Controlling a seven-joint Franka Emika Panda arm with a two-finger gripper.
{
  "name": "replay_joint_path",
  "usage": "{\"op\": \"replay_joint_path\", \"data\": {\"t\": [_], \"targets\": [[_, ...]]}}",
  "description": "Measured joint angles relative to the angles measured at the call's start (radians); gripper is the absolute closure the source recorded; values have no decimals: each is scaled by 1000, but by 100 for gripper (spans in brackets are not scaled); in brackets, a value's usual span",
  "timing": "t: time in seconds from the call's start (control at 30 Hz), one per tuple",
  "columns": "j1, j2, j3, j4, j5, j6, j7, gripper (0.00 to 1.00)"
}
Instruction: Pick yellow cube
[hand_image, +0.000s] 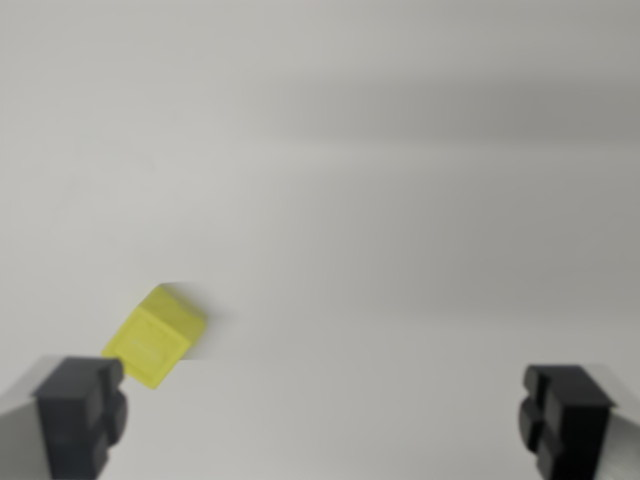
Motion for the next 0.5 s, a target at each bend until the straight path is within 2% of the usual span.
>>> {"op": "replay_joint_path", "data": {"t": [0.2, 0.5], "targets": [[1, -1, 0, -3, 0, 0, 6, 0], [13, -7, 0, -44, -2, 32, 56, 0]]}}
